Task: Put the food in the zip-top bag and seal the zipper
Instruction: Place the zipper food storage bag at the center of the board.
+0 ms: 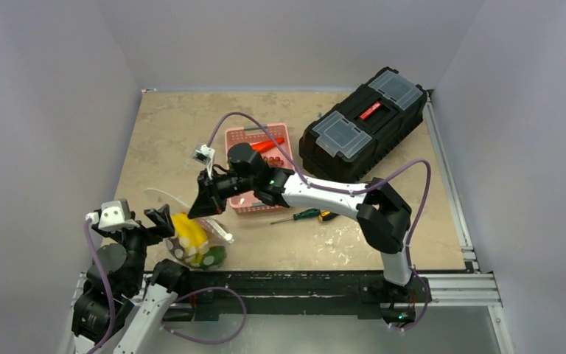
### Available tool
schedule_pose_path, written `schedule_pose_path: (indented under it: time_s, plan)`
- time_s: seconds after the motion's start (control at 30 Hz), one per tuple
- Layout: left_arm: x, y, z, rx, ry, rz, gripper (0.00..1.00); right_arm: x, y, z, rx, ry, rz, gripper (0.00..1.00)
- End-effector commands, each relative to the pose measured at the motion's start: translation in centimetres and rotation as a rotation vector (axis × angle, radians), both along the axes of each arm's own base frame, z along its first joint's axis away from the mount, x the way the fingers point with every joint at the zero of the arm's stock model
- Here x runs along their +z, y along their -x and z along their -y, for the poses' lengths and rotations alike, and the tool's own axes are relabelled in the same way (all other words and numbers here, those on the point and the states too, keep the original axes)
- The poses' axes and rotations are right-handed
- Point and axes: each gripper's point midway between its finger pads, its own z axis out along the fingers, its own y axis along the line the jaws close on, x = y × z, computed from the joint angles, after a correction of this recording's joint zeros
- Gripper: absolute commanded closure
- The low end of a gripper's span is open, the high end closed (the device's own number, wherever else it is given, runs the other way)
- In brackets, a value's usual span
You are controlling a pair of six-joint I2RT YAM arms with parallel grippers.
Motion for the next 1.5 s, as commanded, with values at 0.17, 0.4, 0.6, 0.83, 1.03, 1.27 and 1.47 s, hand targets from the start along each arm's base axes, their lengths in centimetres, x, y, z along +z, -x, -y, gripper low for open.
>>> schedule_pose_path:
  time_s: [0.17, 0.4, 0.6, 0.83, 1.03, 1.27, 1.47]
  plan:
    - [3.4, 5.1, -4.3, 0.170, 0.185, 0.334, 0.02, 6.4, 0.1, -3.7, 0.055, -0.217, -0.055, 1.00]
    - [3.4, 5.2, -4.4, 0.181, 0.181, 0.330, 0.03, 8.3, 0.8, -6.5, 0.132, -0.307, -0.131, 1.00]
    - [3.5, 5.3, -4.3, 0.171, 0.181, 0.343, 0.02, 6.8, -0.8, -8.0, 0.150, -0.345, -0.213, 1.00]
    - [3.3, 4.8, -3.9, 0.159, 0.164, 0.314, 0.02, -2.5, -8.4, -8.2, -0.061, -0.149, -0.278, 1.00]
    - [3.2, 4.4, -3.7, 0.154, 0.153, 0.295, 0.03, -7.7, -13.6, -6.0, -0.279, 0.034, -0.127, 0.90]
    - [3.1, 3.9, -3.4, 0.145, 0.140, 0.272, 0.03, -10.9, -16.7, -3.7, -0.420, 0.235, 0.046, 0.63]
    - [3.1, 3.5, -3.1, 0.132, 0.127, 0.253, 0.02, -6.5, -17.4, -2.5, -0.470, 0.261, 0.128, 0.46]
